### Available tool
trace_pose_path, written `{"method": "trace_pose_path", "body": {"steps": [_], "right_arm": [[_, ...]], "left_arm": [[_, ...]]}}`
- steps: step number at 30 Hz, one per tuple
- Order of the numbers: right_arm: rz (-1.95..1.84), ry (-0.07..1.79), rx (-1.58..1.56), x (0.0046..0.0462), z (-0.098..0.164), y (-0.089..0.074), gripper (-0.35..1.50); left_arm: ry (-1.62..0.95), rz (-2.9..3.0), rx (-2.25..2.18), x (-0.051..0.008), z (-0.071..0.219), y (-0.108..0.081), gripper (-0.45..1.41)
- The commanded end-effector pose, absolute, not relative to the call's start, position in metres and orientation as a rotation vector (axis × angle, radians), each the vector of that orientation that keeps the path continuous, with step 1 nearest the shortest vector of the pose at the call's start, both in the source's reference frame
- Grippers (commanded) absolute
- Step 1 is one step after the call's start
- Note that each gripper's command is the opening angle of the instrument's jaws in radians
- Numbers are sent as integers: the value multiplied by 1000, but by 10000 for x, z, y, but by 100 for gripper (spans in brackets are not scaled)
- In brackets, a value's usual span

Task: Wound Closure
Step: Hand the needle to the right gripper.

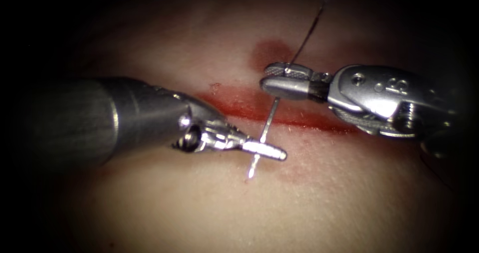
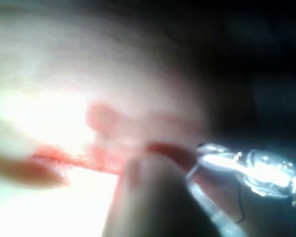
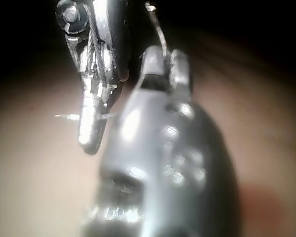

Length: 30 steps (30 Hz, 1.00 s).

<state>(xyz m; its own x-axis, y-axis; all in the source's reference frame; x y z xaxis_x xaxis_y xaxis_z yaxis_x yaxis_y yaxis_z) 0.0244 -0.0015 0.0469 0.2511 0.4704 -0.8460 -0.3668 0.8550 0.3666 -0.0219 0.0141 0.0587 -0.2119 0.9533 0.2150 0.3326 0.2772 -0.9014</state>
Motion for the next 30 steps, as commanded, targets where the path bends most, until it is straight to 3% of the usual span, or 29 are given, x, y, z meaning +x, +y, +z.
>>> {"method": "trace_pose_path", "body": {"steps": [1, 8, 9, 12, 15, 30], "right_arm": [[572, 1184, 101, 248, 475, -18, -35], [570, 1175, 105, 247, 474, -18, -35], [569, 1173, 107, 247, 474, -18, -35], [567, 1169, 110, 247, 474, -18, -35], [565, 1164, 114, 247, 474, -19, -35], [563, 1132, 119, 228, 473, -20, -35]], "left_arm": [[-1716, 938, -1183, -224, 593, 141, -35], [-1629, 993, -1246, -228, 591, 145, -35], [-1582, 1026, -1289, -230, 591, 148, -5], [-1514, 1080, -1365, -235, 591, 150, 42], [-1454, 1164, -1458, -239, 591, 148, 65], [-1290, 1469, -1650, -240, 570, 128, 78]]}}
